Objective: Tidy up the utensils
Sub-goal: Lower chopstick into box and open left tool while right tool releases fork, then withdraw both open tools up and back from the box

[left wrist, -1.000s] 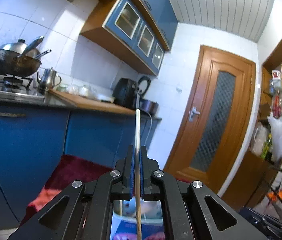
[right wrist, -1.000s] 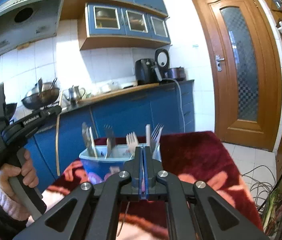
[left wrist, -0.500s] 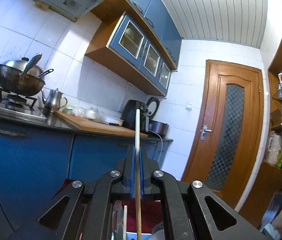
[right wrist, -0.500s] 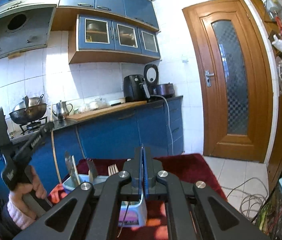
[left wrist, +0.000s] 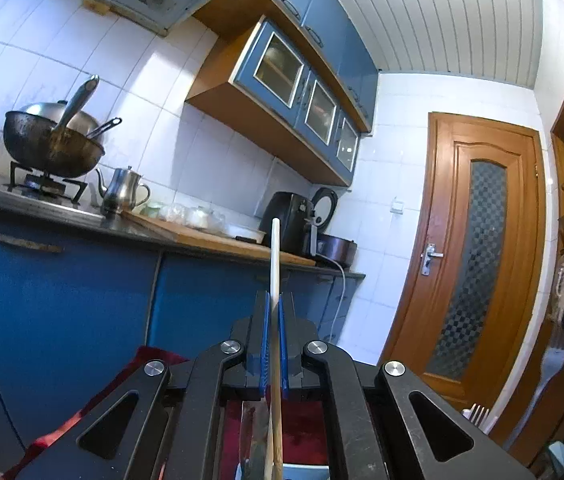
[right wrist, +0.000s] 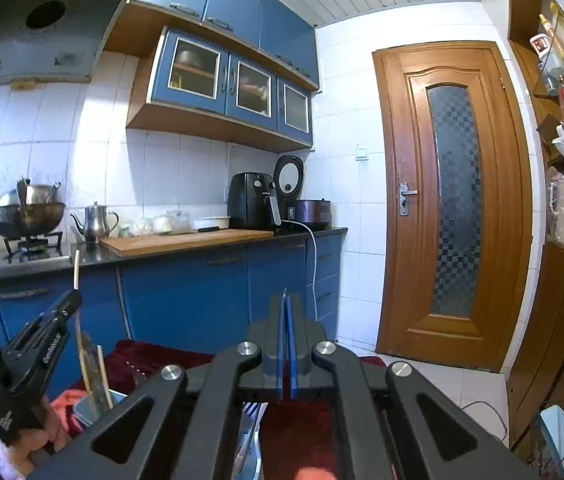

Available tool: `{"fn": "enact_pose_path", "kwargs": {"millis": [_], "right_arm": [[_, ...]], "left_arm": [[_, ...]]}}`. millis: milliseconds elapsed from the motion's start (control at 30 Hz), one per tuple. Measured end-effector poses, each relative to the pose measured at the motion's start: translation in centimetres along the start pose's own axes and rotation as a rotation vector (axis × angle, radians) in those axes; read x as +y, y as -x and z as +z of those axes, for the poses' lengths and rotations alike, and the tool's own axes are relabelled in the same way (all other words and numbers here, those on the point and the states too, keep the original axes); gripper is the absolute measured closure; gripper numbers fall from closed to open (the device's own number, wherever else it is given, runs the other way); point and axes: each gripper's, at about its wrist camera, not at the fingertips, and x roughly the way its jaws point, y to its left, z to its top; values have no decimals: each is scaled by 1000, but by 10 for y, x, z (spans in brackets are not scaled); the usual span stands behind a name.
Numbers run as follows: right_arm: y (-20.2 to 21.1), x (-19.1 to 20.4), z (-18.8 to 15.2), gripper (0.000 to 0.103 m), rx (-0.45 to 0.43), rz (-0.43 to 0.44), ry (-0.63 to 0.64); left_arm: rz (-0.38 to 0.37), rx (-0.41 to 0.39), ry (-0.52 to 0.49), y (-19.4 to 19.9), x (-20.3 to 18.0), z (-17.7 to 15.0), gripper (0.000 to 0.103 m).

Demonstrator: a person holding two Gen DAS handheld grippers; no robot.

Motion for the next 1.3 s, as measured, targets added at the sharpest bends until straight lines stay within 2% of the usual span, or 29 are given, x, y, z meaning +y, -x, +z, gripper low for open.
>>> {"fn": "enact_pose_path", "kwargs": {"millis": [367, 567, 700, 1000, 1300], "right_arm": [[-26, 11, -32, 99, 98, 56, 29], [-27, 9, -37, 99, 143, 113, -7], [-20, 5, -35, 84, 150, 151, -52], [14, 4, -20, 79, 112, 187, -89], [71, 7, 3, 74, 70, 217, -106]], "left_arm": [[-18, 30, -35, 6, -6, -7, 99], [-46, 91, -24, 12, -4, -12, 99], [-45, 112, -31, 17, -2, -14, 99], [-92, 149, -42, 42, -3, 0, 96], [-116, 173, -59, 93, -6, 31, 96]]}}
